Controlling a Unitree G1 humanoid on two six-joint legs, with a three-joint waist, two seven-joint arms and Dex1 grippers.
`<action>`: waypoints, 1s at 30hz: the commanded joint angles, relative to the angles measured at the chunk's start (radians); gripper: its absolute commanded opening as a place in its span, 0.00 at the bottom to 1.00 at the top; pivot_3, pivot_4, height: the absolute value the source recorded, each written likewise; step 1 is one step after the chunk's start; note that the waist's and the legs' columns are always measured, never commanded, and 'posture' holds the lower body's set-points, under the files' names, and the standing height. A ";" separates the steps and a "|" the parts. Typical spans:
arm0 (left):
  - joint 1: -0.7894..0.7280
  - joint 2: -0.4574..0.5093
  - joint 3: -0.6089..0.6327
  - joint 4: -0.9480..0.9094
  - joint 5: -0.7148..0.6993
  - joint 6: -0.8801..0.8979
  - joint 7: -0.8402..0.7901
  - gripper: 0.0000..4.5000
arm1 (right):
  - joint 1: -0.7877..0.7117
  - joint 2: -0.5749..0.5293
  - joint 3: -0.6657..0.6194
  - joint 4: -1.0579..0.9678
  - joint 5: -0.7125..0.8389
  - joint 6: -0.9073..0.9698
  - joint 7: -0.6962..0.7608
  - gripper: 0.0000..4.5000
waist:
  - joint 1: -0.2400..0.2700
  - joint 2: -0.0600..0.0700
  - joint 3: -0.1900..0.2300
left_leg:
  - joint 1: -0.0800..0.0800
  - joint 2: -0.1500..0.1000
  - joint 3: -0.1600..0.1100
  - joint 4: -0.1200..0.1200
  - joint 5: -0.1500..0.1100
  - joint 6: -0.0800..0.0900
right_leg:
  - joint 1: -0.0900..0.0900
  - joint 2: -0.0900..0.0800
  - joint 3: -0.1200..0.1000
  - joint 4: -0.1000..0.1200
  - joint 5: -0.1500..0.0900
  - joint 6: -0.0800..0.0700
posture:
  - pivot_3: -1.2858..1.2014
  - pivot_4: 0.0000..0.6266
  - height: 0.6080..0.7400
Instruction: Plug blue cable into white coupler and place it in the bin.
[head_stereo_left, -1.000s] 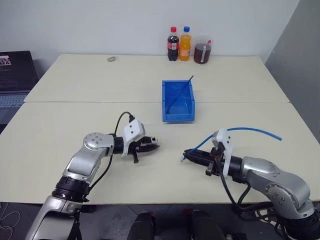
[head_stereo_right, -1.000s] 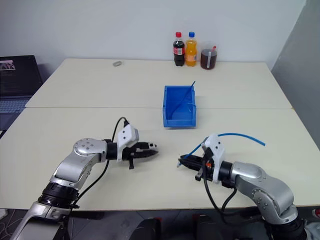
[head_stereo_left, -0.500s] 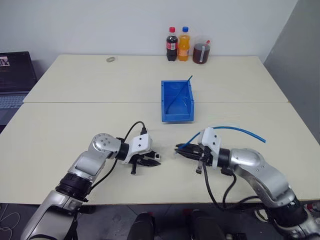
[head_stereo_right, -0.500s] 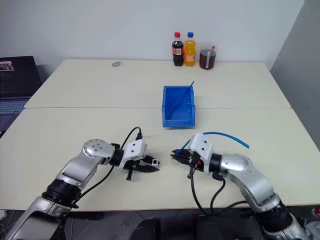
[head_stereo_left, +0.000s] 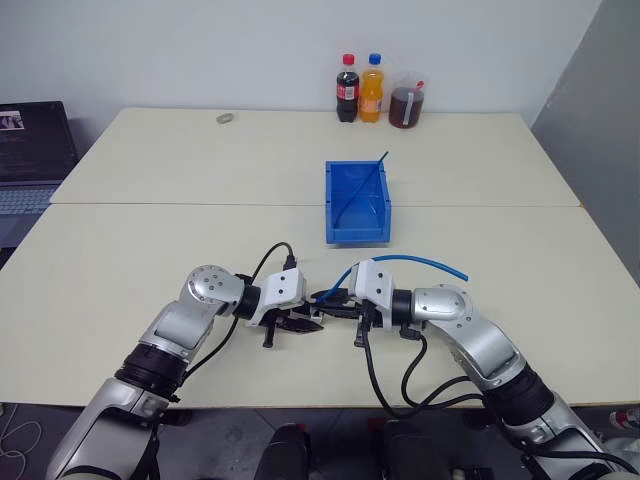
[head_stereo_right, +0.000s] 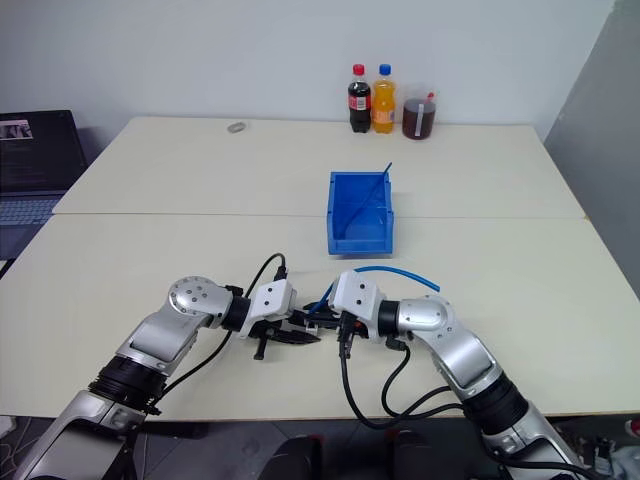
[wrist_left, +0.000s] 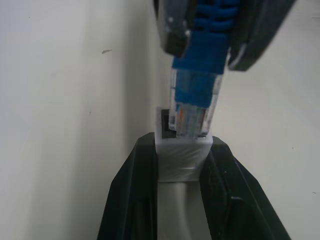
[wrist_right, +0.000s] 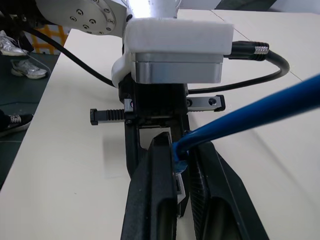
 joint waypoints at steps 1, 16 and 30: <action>0.013 0.005 -0.018 0.014 0.025 0.003 -0.014 0.18 | -0.003 0.003 0.009 0.006 -0.024 -0.039 0.029 0.01 | -0.001 0.000 0.000 | 0.000 0.000 0.000 0.000 0.000 0.000 | 0.000 0.000 0.000 0.000 0.000 0.000 | 0.52 0.24 1.00; 0.008 0.003 -0.018 0.022 0.029 -0.002 -0.017 0.18 | -0.026 -0.005 0.021 0.081 -0.082 -0.090 0.093 0.01 | -0.001 0.000 0.000 | 0.001 0.000 0.000 0.000 0.000 0.000 | 0.001 0.000 0.000 0.000 0.000 0.000 | 0.52 0.24 1.00; 0.004 -0.016 -0.021 0.032 0.034 -0.008 -0.006 0.18 | -0.151 0.028 0.095 0.210 -0.121 -0.101 0.264 0.01 | -0.002 0.001 -0.002 | 0.003 0.000 0.000 0.000 0.000 0.000 | 0.002 0.000 0.000 0.001 0.000 0.000 | 0.52 0.24 1.00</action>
